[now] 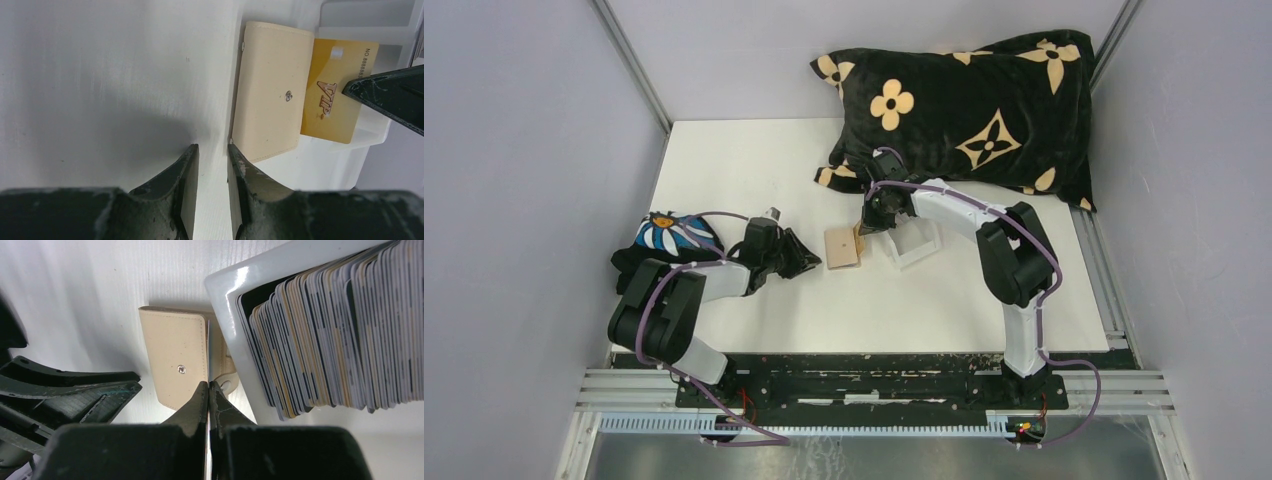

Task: Put the credit cards into the card holder
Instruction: Open the card holder at the center of the board.

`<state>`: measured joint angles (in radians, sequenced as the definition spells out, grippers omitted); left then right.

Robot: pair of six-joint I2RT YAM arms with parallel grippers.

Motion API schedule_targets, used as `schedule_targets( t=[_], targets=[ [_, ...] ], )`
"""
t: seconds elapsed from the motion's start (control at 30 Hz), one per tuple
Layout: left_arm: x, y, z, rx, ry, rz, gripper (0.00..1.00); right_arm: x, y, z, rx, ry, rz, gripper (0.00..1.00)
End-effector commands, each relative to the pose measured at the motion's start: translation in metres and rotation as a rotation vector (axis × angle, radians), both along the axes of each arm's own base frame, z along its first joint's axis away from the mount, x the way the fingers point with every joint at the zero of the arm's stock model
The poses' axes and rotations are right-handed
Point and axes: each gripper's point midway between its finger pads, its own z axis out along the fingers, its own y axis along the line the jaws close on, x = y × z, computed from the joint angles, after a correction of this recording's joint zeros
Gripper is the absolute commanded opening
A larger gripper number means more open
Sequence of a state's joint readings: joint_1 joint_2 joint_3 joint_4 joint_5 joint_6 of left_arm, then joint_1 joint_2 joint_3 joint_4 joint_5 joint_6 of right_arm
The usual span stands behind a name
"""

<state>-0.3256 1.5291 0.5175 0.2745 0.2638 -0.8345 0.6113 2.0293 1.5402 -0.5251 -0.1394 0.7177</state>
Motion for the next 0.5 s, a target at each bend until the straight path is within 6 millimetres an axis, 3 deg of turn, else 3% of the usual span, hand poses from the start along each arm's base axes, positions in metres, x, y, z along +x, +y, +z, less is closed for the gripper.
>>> schedule_targets(
  t=[0.0,0.47],
  targets=[
    [0.011,-0.009,0.011,-0.003,-0.052,-0.036,0.34,0.007,0.006,0.042,0.064,-0.078,0.004,0.01],
    [0.011,-0.015,0.012,-0.010,-0.052,-0.050,0.34,0.000,0.008,0.032,0.081,-0.040,0.010,0.01]
  ],
)
